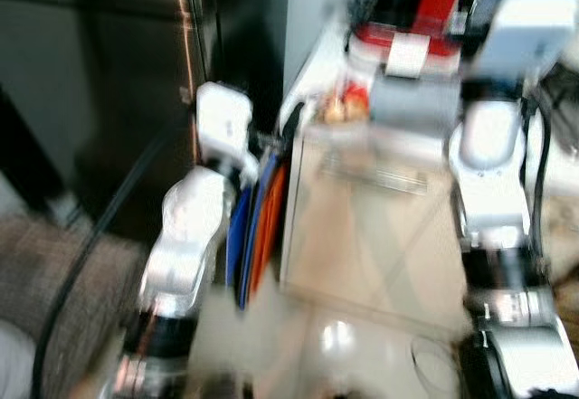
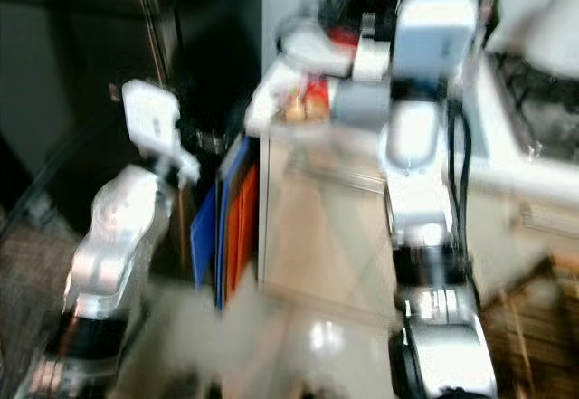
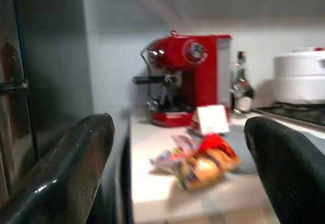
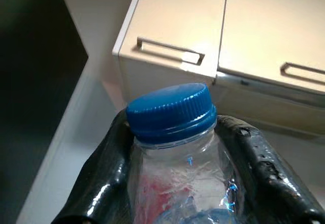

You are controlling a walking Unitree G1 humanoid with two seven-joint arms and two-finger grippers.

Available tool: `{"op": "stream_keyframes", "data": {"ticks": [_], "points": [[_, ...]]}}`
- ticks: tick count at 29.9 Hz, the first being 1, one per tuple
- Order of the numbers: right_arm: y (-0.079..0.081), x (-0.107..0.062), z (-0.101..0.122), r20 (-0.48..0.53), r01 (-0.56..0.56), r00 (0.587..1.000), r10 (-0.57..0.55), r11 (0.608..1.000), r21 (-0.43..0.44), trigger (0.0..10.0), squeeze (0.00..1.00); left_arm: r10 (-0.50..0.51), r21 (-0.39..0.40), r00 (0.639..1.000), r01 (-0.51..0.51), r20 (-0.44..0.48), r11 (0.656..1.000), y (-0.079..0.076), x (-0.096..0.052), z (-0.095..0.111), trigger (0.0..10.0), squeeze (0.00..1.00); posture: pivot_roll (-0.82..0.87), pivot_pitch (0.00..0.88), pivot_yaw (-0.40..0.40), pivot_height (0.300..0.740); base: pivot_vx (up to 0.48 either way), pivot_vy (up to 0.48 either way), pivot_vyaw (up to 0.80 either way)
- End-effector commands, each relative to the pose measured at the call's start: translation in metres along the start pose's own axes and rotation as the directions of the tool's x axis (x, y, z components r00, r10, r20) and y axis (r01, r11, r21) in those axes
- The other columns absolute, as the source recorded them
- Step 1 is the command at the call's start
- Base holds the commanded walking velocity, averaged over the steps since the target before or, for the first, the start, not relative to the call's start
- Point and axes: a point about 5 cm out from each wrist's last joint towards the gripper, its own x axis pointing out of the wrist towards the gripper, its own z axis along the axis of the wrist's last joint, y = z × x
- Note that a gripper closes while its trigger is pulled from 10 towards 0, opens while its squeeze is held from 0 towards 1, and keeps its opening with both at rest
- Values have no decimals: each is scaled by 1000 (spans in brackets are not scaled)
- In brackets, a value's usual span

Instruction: Restocking fridge

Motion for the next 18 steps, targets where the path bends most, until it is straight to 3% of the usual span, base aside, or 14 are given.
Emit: {"op": "stream_keyframes", "data": {"ticks": [1,3,6,11,12,16,18], "points": [[-3,-1,-3,-22,5,1000,-5,1000,13,0,0,-4,7,1000,4,13,1000,1,2,3,10000,0,-26,0,-47,740,-259,0,0],[-3,-20,-32,-206,11,979,5,997,75,0,0,2,5,1000,-2,9,1000,1,0,1,10000,0,-27,0,-47,740,-257,0,0],[-9,-48,-59,-380,54,925,-15,994,94,0,0,6,5,1000,-6,1,1000,2,-3,-1,10000,0,-27,0,-49,740,-255,0,0],[-17,-76,-65,-424,11,906,5,999,35,0,0,17,7,1000,-17,-10,1000,5,-7,-2,10000,0,-27,0,-45,740,-253,0,0],[-21,-90,-69,-465,8,886,0,1000,15,0,0,16,10,1000,-16,-21,1000,5,-9,-5,10000,0,-27,0,-45,740,-251,0,0],[-19,-110,-75,-543,-2,840,17,1000,28,0,0,21,12,999,-20,-48,1000,8,-13,-11,10000,0,-33,0,-40,740,-253,0,0],[-15,-115,-77,-563,-15,826,38,999,46,0,0,24,8,997,-23,-69,1000,9,-15,-16,10000,0,-39,0,-37,740,-247,0,-800]]}}
